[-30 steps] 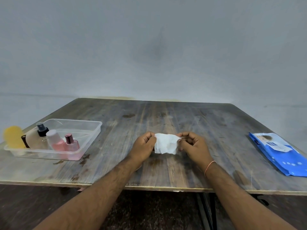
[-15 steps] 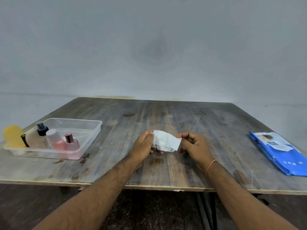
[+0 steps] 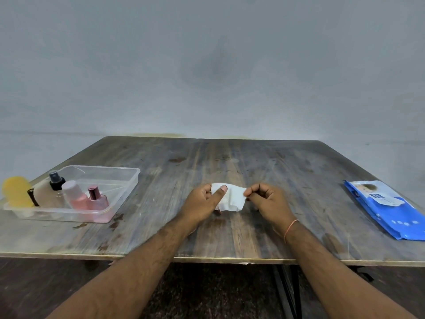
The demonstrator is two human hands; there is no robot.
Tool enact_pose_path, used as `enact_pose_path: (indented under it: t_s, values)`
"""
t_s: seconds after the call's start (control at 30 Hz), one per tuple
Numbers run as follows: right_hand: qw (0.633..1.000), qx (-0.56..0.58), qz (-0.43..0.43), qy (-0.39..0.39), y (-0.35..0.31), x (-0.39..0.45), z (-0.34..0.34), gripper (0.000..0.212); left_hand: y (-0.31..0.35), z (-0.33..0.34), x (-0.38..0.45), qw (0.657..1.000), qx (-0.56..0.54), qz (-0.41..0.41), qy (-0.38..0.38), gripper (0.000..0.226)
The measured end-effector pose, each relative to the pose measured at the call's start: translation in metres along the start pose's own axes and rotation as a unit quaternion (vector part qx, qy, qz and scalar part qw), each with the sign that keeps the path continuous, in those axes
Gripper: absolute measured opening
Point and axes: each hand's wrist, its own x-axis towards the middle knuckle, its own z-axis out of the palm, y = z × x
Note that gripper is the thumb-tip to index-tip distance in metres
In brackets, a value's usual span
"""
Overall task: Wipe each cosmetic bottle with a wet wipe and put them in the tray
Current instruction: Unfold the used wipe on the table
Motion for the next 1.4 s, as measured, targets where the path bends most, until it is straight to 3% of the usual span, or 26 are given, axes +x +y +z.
enact_pose_path:
  t_s: [0.13,0.23,0.33,0.63,0.73,0.87,0.97,1.1,1.17,1.3,1.4]
  values:
    - [0.999,-0.038,0.001,-0.013,0.004,0.000,-0.001,0.030,0.005,0.011,0.004,0.998,0.064,-0.012,0.026,0.046]
    - [0.999,-0.041,0.005,-0.009,0.007,0.002,-0.002,0.033,-0.001,0.013,0.003,0.996,0.078,0.009,0.043,0.034]
    - [0.999,-0.041,0.011,0.009,0.011,0.005,-0.002,0.031,-0.006,0.009,0.004,0.998,0.043,0.023,0.030,0.022]
    - [0.999,0.010,0.030,0.035,0.008,0.007,0.000,0.013,-0.006,0.005,0.002,0.999,-0.011,0.034,0.029,0.016]
    - [0.999,-0.005,0.031,0.008,0.004,0.005,0.002,0.030,-0.005,0.005,0.001,0.998,-0.010,0.052,0.038,0.016]
    - [0.998,0.045,0.016,-0.037,0.004,0.003,0.001,0.027,-0.004,0.005,0.001,0.997,0.009,0.061,0.047,0.016]
    - [0.997,0.049,-0.003,-0.054,0.003,0.002,0.000,0.038,-0.003,0.007,0.001,0.997,0.012,0.056,0.049,0.018]
    - [0.997,-0.059,-0.020,-0.051,0.009,0.001,0.005,0.052,0.000,0.008,-0.002,0.998,-0.009,0.037,0.044,0.018]
    - [0.993,-0.107,-0.031,-0.026,0.011,0.002,0.006,0.042,0.000,0.007,-0.002,0.999,-0.001,0.037,0.038,0.023]
    - [0.996,-0.078,-0.045,0.025,0.019,0.006,0.000,0.009,0.000,0.006,-0.002,0.999,0.003,0.028,0.028,0.025]
    - [0.994,-0.079,-0.047,0.052,0.020,0.005,-0.002,0.005,0.002,0.005,-0.004,0.999,0.002,0.028,0.016,0.023]
